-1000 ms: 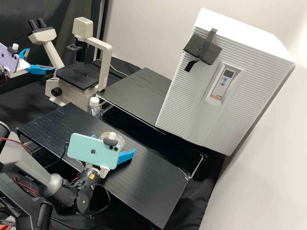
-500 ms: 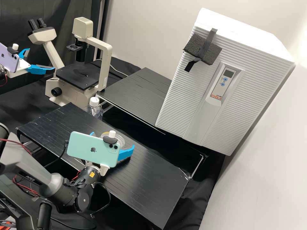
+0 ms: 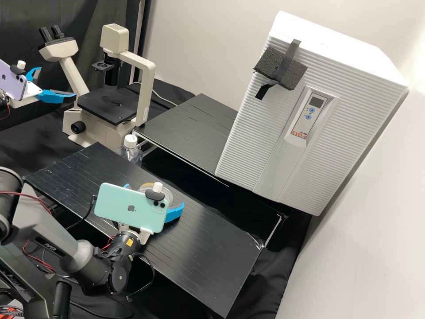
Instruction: Close the petri dish lid.
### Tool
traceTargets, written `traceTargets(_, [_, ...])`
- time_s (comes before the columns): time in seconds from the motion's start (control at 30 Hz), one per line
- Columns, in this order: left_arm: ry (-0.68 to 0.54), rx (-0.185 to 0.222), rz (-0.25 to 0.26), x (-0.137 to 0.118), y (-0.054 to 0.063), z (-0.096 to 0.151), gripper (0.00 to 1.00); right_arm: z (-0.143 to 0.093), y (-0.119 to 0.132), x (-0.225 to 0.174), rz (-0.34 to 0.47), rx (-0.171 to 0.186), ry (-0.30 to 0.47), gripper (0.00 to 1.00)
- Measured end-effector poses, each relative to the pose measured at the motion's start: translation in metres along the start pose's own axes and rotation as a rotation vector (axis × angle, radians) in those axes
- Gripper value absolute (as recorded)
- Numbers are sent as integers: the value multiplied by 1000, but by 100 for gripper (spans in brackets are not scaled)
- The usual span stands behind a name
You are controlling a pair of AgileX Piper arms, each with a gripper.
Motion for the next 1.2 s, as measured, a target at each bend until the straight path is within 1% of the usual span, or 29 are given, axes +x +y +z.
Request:
traceTargets(0.17, [0, 0, 0, 0, 0, 0, 100, 1, 0, 1, -6, 5, 0, 100])
traceTargets(0.2, [0, 0, 0, 0, 0, 0, 100, 1, 0, 1, -8, 5, 2, 0])
traceTargets(0.37, [0, 0, 0, 0, 0, 0, 100, 0, 0, 2, -11, 5, 5, 0])
traceTargets(0.6, [0, 0, 0, 0, 0, 0, 100, 2, -1, 3, -20, 16, 8, 0])
traceTargets(1.2, [0, 0, 0, 0, 0, 0, 100, 1, -1, 3, -20, 16, 10, 0])
